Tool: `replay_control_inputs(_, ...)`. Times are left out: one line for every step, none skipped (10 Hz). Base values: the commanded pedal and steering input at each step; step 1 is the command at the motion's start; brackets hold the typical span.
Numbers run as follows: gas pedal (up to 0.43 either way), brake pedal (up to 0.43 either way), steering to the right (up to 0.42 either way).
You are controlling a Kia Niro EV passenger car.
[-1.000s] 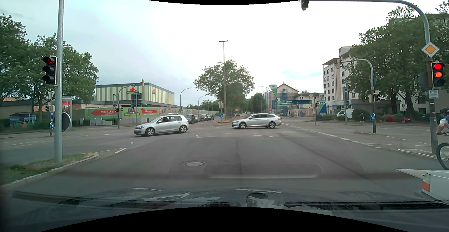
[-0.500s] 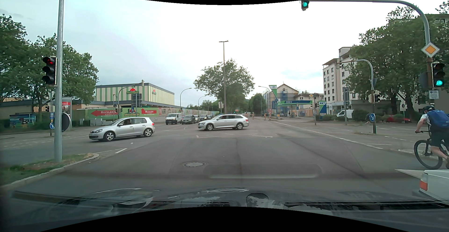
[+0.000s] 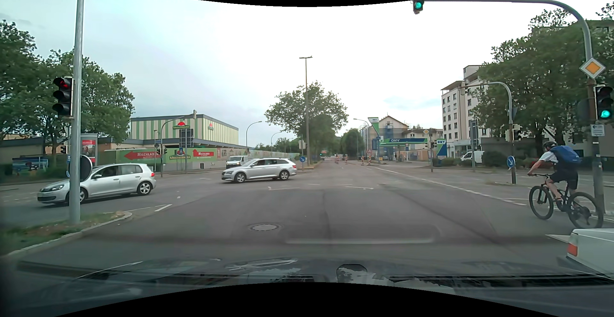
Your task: Follow the waypoints while adhering to traffic rules and regulations
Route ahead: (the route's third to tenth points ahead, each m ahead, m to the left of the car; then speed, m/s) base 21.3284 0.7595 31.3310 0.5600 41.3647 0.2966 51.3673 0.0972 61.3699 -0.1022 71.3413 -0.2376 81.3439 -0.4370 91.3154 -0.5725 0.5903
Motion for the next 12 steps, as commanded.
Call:
replay_control_inputs(0.22,0.0,-0.026)
replay_control_inputs(0.22,0.0,-0.03)
replay_control_inputs(0.228,0.0,-0.031)
replay_control_inputs(0.24,0.0,-0.031)
replay_control_inputs(0.24,0.0,-0.031)
replay_control_inputs(0.24,0.0,-0.031)
replay_control_inputs(0.248,0.0,-0.031)
replay_control_inputs(0.26,0.0,-0.03)
replay_control_inputs(0.268,0.0,-0.026)
replay_control_inputs(0.28,0.0,-0.018)
replay_control_inputs(0.28,0.0,-0.011)
replay_control_inputs(0.28,0.0,-0.006)
